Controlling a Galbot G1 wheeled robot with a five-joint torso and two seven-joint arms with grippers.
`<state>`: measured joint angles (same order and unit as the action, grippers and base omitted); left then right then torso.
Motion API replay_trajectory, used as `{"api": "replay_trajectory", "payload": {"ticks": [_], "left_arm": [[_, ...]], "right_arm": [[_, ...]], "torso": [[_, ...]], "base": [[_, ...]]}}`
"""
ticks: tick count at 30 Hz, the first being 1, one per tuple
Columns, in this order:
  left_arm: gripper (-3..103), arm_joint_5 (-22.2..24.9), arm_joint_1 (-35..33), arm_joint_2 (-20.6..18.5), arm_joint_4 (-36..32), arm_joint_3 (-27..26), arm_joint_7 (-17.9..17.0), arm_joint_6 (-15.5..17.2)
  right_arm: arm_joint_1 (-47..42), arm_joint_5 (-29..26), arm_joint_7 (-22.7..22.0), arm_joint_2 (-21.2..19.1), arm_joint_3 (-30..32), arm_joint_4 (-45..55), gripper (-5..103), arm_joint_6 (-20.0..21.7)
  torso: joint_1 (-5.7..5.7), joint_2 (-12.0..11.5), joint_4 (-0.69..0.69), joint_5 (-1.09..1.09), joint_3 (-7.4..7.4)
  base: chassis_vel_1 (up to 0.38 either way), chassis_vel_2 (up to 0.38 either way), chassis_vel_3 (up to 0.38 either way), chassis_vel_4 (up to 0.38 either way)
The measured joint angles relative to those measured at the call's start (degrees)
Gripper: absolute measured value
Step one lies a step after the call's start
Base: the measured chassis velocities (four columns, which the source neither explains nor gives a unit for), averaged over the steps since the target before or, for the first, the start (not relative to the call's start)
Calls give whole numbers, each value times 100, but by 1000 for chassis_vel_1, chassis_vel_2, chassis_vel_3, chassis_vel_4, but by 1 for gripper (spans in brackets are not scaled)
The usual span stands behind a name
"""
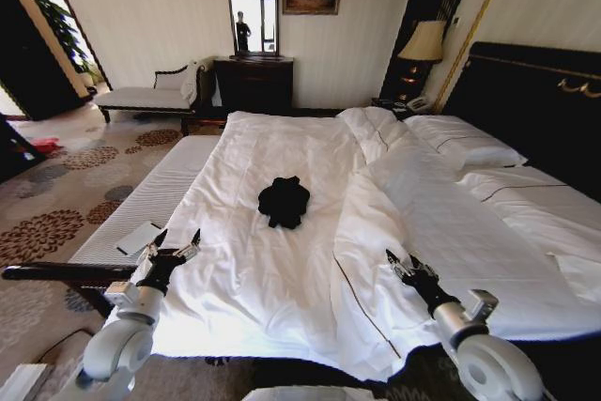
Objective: Fold the clothes on the bed.
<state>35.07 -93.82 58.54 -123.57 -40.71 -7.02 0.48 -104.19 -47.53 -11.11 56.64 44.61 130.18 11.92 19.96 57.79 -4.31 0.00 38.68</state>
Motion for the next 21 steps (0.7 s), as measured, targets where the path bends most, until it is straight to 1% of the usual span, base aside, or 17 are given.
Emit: {"api": "replay_trajectory", "payload": {"ticks": [2,3,4,5,8,9,10,11,16,21], "left_arm": [[100,-3,-3,-3,0,0,0,-2],[100,-3,-3,-3,0,0,0,-2],[100,-7,-5,-3,0,1,0,-2],[100,-15,-6,-3,-1,3,0,-2],[100,-27,-6,1,-5,11,-1,-4],[100,-27,-6,1,-5,11,-1,-4],[100,-34,-8,6,-8,15,-1,-4],[100,-41,-12,10,-8,16,-1,-5],[100,-49,-29,21,-14,13,-1,-8],[100,-51,-59,21,-49,0,-2,-12]], "right_arm": [[-12,47,0,16,0,-1,31,-25],[-12,47,0,16,0,-1,31,-25],[-18,61,0,23,0,0,25,-37],[-24,70,0,28,0,5,25,-44],[-33,86,-4,41,2,37,9,-51],[-33,86,-4,41,2,37,9,-51],[-30,94,-16,49,2,39,4,-51],[-26,104,-27,59,2,39,2,-51],[-65,94,-72,62,68,63,2,-63],[-47,-94,-226,-82,403,122,2,-69]], "torso": [[0,0,0,0,0],[0,0,0,0,0],[0,0,0,0,0],[0,0,0,0,0],[0,0,0,0,0],[0,0,0,0,0],[0,0,0,0,0],[0,0,0,0,0],[0,0,0,0,0],[0,0,0,0,0]], "base": [[0,0,0,0],[0,0,0,0],[0,0,0,0],[0,0,0,0],[0,0,0,0],[0,0,0,0],[0,0,0,0],[0,0,0,0],[0,0,0,0],[0,0,0,0]]}}
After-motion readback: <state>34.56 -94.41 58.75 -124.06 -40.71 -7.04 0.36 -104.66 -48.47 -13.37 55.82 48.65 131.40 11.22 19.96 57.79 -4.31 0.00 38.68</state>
